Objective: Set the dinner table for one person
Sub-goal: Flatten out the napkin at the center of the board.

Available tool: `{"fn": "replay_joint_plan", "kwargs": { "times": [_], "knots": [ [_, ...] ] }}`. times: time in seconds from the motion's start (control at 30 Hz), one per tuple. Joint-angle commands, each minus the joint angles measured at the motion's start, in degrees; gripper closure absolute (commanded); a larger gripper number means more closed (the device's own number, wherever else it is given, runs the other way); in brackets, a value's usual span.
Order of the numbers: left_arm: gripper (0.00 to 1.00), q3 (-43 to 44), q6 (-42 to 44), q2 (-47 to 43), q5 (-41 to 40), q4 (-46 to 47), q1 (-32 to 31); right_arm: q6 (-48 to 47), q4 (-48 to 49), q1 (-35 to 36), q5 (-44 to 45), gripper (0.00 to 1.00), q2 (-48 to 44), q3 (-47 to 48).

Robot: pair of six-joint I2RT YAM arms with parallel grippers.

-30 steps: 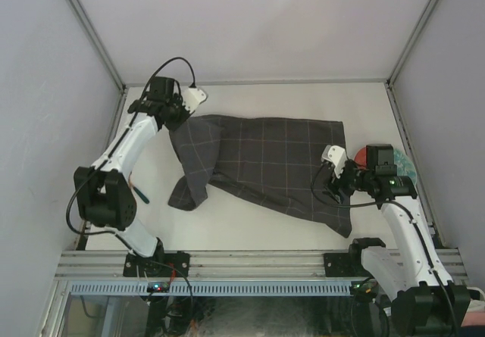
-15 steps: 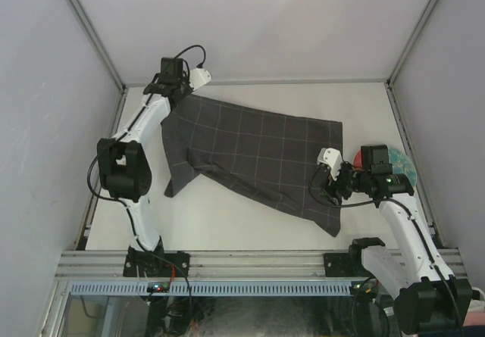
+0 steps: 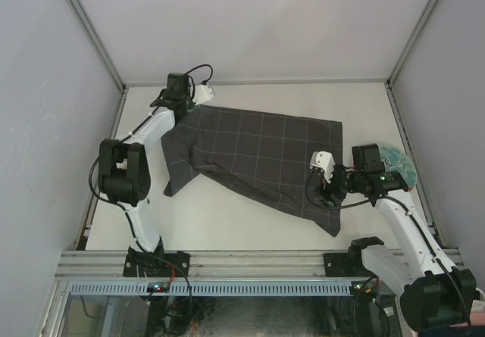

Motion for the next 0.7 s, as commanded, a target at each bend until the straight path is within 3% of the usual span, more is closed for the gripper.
{"fn": "replay_joint_plan", "kwargs": {
  "times": [0.0, 0.3, 0.67],
  "knots": [
    [0.4, -2.92, -0.81, -12.13, -2.03, 3.99, -1.18, -1.09, 0.65, 3.68, -0.79, 0.27, 2.17, 2.27],
    [0.4, -22.29, -5.48, -33.98, -1.99, 2.63, -2.62, -2.62, 3.17, 11.78, 3.73, 0.26, 19.05, 6.81],
    [0.39, -32.89, -11.55, -58.75, 1.77, -12.53, -2.71, -6.81, 3.09, 19.61, 9.77, 0.19, 35.53, 12.78]
  ]
}}
